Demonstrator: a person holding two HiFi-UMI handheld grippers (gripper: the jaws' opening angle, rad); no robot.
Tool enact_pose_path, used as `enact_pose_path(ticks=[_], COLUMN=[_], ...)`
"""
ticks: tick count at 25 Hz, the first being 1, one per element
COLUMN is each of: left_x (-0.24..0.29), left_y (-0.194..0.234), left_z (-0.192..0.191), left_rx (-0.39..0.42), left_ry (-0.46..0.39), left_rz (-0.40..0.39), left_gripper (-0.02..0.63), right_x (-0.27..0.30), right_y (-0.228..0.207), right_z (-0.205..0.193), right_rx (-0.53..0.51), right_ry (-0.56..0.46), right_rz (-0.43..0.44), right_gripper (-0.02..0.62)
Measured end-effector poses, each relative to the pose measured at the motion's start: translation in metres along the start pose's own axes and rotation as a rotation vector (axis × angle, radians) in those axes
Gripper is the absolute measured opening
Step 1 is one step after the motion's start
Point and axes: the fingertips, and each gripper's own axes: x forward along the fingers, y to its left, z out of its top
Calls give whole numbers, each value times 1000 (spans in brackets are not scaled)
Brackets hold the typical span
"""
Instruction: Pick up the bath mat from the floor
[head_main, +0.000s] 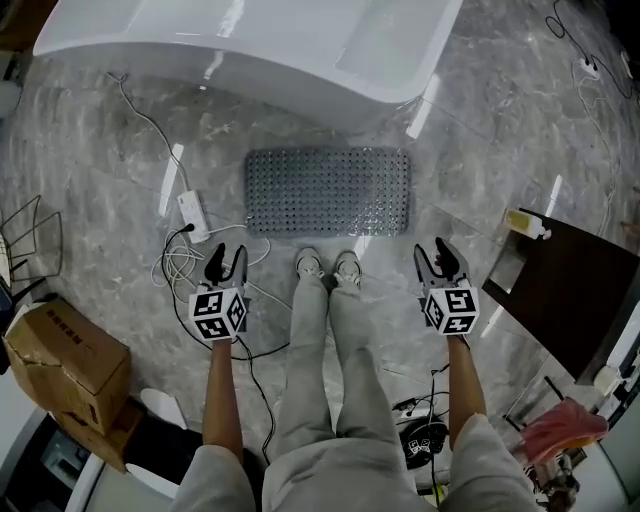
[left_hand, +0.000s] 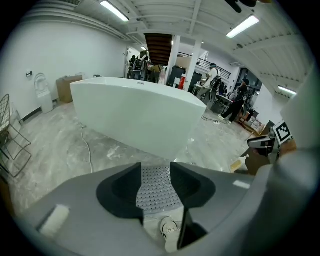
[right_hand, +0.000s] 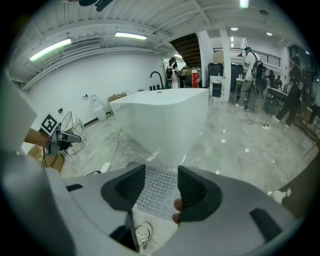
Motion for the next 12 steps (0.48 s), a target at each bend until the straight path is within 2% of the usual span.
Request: enact_pose_path(ticks=[12], left_x=[87], left_y=[43], left_z=[-74], left_rx=[-40], left_ry=[34], left_rz=[4], left_gripper=[192], right_x=[72], right_y=[-29], right_z=[-86], right_rx=[-7], right_ry=[67], right_rz=[-12], right_gripper=[196])
